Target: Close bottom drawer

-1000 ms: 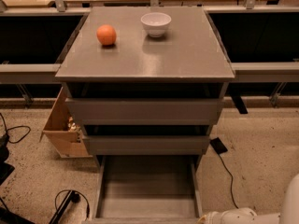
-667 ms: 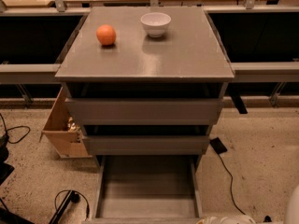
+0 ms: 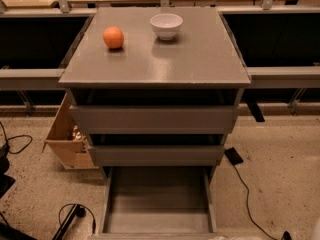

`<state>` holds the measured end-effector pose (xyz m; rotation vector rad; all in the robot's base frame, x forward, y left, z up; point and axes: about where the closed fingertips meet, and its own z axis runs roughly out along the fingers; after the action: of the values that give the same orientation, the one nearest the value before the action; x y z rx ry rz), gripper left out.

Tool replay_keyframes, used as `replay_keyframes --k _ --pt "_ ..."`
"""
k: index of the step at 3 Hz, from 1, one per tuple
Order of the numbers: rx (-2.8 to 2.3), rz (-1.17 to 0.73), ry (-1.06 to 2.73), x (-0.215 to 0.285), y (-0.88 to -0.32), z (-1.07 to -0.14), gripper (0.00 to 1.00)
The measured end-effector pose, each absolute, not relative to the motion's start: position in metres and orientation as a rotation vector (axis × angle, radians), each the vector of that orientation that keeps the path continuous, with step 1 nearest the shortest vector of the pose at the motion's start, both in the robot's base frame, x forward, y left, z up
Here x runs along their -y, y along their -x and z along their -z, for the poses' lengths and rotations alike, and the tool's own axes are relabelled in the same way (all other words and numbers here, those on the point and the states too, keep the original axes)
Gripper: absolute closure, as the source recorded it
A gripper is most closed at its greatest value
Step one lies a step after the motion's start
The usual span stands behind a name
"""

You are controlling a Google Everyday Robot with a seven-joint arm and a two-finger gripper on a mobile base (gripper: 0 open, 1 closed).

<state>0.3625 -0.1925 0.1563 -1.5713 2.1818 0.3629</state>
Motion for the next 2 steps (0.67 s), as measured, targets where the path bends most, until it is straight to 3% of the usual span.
replay_keyframes --k 2 --pt "-2.154 -0.561 1.437 0.167 -0.402 -0.123 1.00"
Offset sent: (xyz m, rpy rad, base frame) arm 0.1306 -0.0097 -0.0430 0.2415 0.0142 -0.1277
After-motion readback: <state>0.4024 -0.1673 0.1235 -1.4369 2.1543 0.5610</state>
